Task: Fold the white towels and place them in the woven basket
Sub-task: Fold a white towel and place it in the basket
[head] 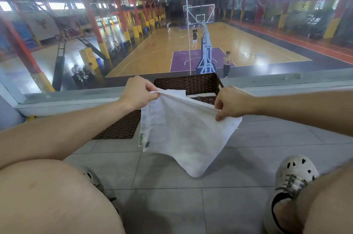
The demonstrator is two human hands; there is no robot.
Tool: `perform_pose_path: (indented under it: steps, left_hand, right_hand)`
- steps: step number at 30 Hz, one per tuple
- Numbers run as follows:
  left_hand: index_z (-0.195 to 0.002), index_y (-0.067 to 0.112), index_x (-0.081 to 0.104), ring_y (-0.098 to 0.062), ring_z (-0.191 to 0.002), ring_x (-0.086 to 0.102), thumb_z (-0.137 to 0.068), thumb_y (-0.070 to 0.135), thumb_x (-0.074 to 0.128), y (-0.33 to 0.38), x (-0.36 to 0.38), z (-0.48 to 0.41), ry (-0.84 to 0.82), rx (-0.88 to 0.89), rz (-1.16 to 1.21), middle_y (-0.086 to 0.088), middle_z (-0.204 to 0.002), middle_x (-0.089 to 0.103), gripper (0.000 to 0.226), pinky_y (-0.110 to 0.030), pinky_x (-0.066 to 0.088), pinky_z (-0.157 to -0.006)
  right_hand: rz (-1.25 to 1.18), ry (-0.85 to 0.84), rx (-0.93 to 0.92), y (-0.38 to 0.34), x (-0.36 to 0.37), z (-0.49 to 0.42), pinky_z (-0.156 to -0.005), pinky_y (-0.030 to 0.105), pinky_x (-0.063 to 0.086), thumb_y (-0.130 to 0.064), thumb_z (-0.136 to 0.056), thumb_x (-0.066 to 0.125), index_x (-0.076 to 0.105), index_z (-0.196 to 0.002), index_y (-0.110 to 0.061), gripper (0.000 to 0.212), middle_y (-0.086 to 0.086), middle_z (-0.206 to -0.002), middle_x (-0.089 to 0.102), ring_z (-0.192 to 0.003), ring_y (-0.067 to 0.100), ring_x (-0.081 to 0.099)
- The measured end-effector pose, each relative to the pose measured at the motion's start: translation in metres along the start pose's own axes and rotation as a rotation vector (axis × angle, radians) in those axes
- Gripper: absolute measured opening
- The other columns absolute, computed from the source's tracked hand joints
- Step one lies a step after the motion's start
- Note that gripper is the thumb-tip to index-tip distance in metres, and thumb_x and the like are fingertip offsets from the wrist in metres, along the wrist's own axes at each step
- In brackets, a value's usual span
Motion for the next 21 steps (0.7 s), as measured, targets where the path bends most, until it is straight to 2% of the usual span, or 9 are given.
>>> perform_pose_path:
  steps: [3,6,8,10,12,14,16,20,21]
  left_hand:
    - [-0.088,0.025,0.088,-0.001,-0.080,0.066,-0.084,0.022,0.089,0.001,-0.001,-0.001,-0.003,0.003,0.011,0.008,-0.091,0.081,0.005,-0.004,0.038,-0.067]
    - [-0.091,0.024,0.088,-0.006,-0.086,0.067,-0.083,0.021,0.090,-0.003,-0.004,0.000,-0.004,-0.029,0.017,0.005,-0.095,0.082,0.009,-0.005,0.039,-0.070]
    - [-0.090,0.025,0.087,-0.008,-0.091,0.066,-0.084,0.024,0.091,-0.004,-0.007,0.001,-0.002,-0.043,0.024,0.006,-0.093,0.080,0.008,-0.013,0.041,-0.074]
    - [-0.085,0.025,0.086,-0.009,-0.089,0.066,-0.083,0.027,0.092,0.000,-0.011,0.004,0.000,-0.004,0.021,0.009,-0.089,0.078,0.007,-0.024,0.044,-0.080]
    - [-0.084,0.023,0.086,-0.003,-0.082,0.066,-0.081,0.027,0.093,0.008,-0.012,0.005,-0.016,0.050,0.043,0.011,-0.086,0.078,0.008,-0.028,0.045,-0.076]
    - [-0.083,0.023,0.085,0.001,-0.074,0.065,-0.081,0.024,0.092,0.021,-0.010,0.009,-0.052,0.083,0.081,0.015,-0.082,0.077,0.008,-0.025,0.046,-0.069]
    - [-0.082,0.024,0.085,-0.006,-0.075,0.070,-0.081,0.023,0.092,0.034,-0.008,0.011,-0.091,0.114,0.108,0.014,-0.081,0.078,0.007,-0.029,0.054,-0.066]
    - [-0.083,0.024,0.085,-0.006,-0.084,0.073,-0.080,0.021,0.091,0.052,-0.008,0.013,-0.128,0.167,0.139,0.012,-0.085,0.080,0.007,-0.028,0.057,-0.078]
    - [-0.083,0.024,0.085,-0.005,-0.084,0.073,-0.080,0.021,0.091,0.055,-0.009,0.013,-0.125,0.176,0.142,0.013,-0.085,0.080,0.007,-0.028,0.058,-0.079]
  right_hand:
    - [0.125,-0.113,-0.063,0.003,0.014,0.001,-0.061,0.026,0.041,-0.038,-0.083,0.086,0.055,-0.054,-0.025,0.045,-0.011,-0.063,0.059,-0.069,0.014,0.057]
    - [0.138,-0.122,-0.059,0.009,0.019,0.003,-0.064,0.029,0.047,-0.041,-0.092,0.079,0.058,-0.054,-0.023,0.048,-0.007,-0.062,0.061,-0.066,0.013,0.058]
    - [0.138,-0.083,-0.033,0.015,0.020,0.004,-0.070,0.034,0.054,-0.043,-0.094,0.076,0.061,-0.054,-0.022,0.047,-0.004,-0.067,0.065,-0.073,0.017,0.062]
    - [0.096,-0.063,0.017,0.022,0.023,0.003,-0.068,0.032,0.052,-0.045,-0.091,0.078,0.063,-0.053,-0.024,0.046,-0.002,-0.079,0.068,-0.082,0.019,0.065]
    - [0.049,-0.082,0.044,0.024,0.027,0.001,-0.067,0.032,0.054,-0.053,-0.084,0.082,0.068,-0.054,-0.025,0.043,-0.003,-0.085,0.071,-0.084,0.016,0.068]
    - [-0.030,-0.116,0.033,0.019,0.029,0.002,-0.066,0.028,0.051,-0.063,-0.080,0.082,0.079,-0.065,-0.028,0.038,-0.009,-0.085,0.071,-0.084,0.013,0.067]
    - [-0.126,-0.126,0.004,0.008,0.029,0.004,-0.067,0.022,0.042,-0.069,-0.079,0.081,0.086,-0.086,-0.031,0.039,-0.016,-0.086,0.065,-0.087,0.006,0.061]
    - [-0.300,-0.173,-0.010,-0.014,0.032,0.006,-0.095,0.031,0.050,-0.077,-0.070,0.082,0.081,-0.111,-0.035,0.059,-0.017,-0.114,0.065,-0.112,0.005,0.059]
    - [-0.346,-0.200,-0.001,-0.018,0.035,0.007,-0.096,0.031,0.049,-0.077,-0.068,0.084,0.081,-0.112,-0.035,0.061,-0.019,-0.112,0.066,-0.111,0.006,0.059]
Point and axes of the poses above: each hand's wrist, its own z-axis away from the middle knuckle, its own x-axis out of the palm, y = z × x, the point moved 1 cm from there along -z, towards the middle knuckle
